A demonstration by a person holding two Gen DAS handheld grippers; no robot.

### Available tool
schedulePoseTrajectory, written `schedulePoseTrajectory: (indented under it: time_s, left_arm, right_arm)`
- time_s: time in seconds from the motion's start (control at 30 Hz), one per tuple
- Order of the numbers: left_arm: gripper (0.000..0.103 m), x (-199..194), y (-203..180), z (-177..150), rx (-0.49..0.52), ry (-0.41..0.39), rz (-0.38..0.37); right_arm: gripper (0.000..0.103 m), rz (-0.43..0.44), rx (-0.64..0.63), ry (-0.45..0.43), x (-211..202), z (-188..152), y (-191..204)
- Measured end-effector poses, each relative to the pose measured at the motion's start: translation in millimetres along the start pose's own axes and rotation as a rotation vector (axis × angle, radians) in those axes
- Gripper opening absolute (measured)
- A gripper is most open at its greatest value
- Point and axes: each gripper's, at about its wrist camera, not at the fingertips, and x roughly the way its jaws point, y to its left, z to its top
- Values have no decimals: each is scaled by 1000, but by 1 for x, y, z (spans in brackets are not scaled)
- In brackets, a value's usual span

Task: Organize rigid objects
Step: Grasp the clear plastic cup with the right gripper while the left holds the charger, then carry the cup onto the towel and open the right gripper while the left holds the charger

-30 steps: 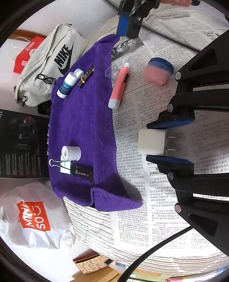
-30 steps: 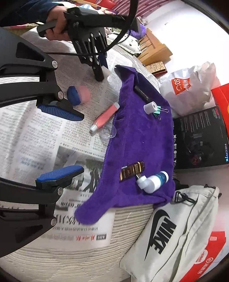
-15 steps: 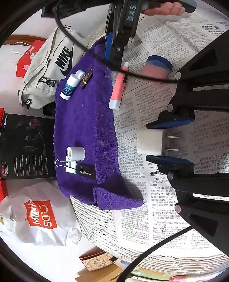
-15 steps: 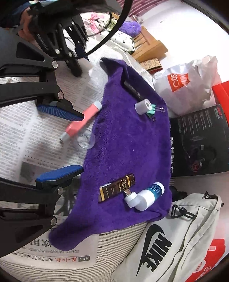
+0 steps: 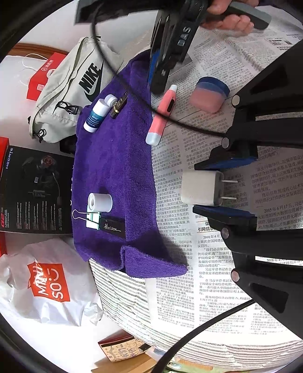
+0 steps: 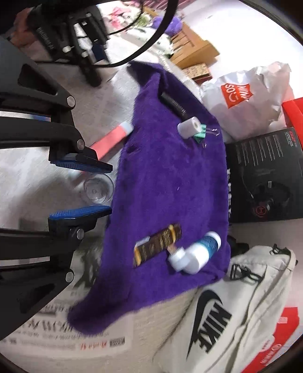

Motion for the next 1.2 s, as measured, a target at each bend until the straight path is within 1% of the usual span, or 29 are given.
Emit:
schedulePoseTrajectory:
  time_s: [0.13, 0.17, 0.23, 0.27, 0.3, 0.43, 0.5, 0.67, 0.8, 1.0, 1.07, 1.2]
  left_arm:
    - [27, 0, 0, 0, 2, 0, 2]
    - [27, 0, 0, 0, 1, 0, 1]
    - [27, 0, -1, 0, 4, 1, 4]
    - [27, 1, -1, 0, 6, 1, 6]
    - [27, 1, -1, 0, 8, 1, 8]
    - [27, 2, -1, 0, 11, 1, 11]
    - [27, 1, -2, 0, 10, 1, 10]
    - [27, 2, -2, 0, 11, 1, 12]
    - [27, 2, -2, 0, 17, 2, 19]
    - [27, 2, -3, 0, 18, 2, 21]
    - [27, 2, -4, 0, 20, 2, 25]
    - [27, 2, -5, 0, 23, 5, 28]
  right_arm:
    - [28, -108, -51, 7, -14, -14, -13]
    - [28, -116, -47, 14, -14, -18, -17]
    - [28, -118, -20, 25, -12, -25, -24]
    - [28, -117, -6, 21, -11, -28, -27]
    - [28, -113, 3, -2, -12, -30, -28]
    - [28, -117, -2, -29, -13, -35, -27]
    - [28, -113, 2, -31, -14, -36, -28]
    - [28, -140, -23, -31, -12, -36, -23]
    - [28, -139, -22, -32, -11, -37, -22]
    - [28, -121, -9, -32, -12, -37, -25]
    - [27, -109, -12, -30, -12, -37, -26]
    - [27, -83, -42, 2, -14, -35, -24]
